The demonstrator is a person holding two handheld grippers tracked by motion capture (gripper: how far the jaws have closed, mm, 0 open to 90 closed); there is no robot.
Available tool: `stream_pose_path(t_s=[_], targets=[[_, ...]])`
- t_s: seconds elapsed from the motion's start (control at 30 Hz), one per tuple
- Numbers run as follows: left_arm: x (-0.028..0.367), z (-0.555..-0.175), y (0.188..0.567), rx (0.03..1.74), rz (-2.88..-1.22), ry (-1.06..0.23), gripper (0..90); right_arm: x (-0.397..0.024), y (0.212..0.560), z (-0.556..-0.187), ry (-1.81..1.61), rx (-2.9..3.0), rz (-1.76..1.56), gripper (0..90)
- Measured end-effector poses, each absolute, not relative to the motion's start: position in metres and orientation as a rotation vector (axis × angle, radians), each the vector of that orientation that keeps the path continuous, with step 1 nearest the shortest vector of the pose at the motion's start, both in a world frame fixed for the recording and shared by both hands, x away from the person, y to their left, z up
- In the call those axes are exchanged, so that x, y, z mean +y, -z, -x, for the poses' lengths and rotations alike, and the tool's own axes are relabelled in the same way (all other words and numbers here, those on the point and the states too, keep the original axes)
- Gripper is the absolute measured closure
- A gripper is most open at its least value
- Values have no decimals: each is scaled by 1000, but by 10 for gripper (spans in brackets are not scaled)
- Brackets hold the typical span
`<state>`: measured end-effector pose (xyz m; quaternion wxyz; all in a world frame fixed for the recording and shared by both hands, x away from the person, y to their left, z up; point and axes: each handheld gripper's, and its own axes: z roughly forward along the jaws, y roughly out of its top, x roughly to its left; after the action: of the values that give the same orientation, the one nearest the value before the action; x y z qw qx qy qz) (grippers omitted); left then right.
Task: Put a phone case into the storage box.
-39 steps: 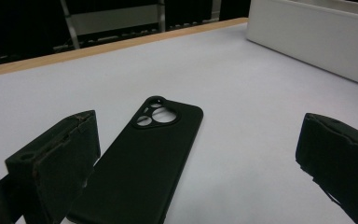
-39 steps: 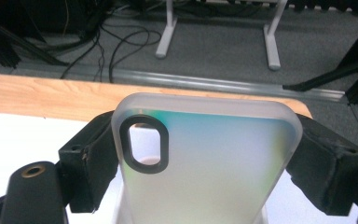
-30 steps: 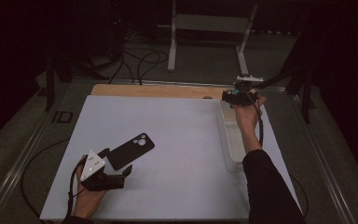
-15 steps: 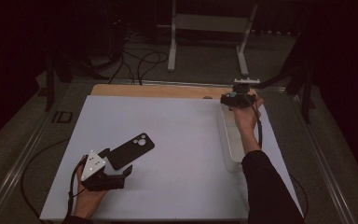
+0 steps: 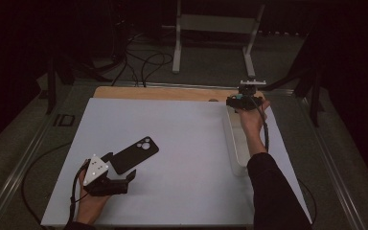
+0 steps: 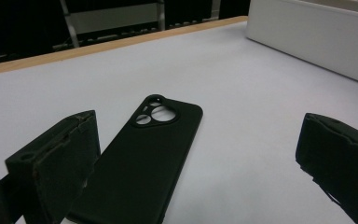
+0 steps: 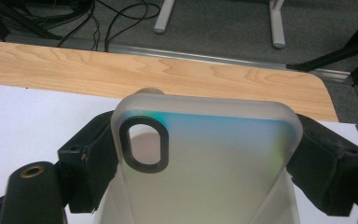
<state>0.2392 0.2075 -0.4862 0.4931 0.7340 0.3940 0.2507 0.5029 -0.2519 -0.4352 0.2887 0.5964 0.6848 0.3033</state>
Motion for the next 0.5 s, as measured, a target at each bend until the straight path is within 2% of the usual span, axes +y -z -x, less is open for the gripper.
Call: stream_pose_path(t_s=[0.07, 0.1, 0.17, 0.5], targets=[[208, -239, 486, 956, -1781, -608, 4, -252, 435, -503, -809, 1827, -1595, 158], [209, -239, 486, 959, -1779, -607, 5, -253, 435, -504, -838, 1814, -1612, 110], [209, -239, 486, 959, -1777, -606, 4, -253, 435, -504, -853, 1805, -1618, 84], [209, -238, 486, 960, -1779, -608, 4, -258, 425, -497, -871, 1760, -1602, 83]])
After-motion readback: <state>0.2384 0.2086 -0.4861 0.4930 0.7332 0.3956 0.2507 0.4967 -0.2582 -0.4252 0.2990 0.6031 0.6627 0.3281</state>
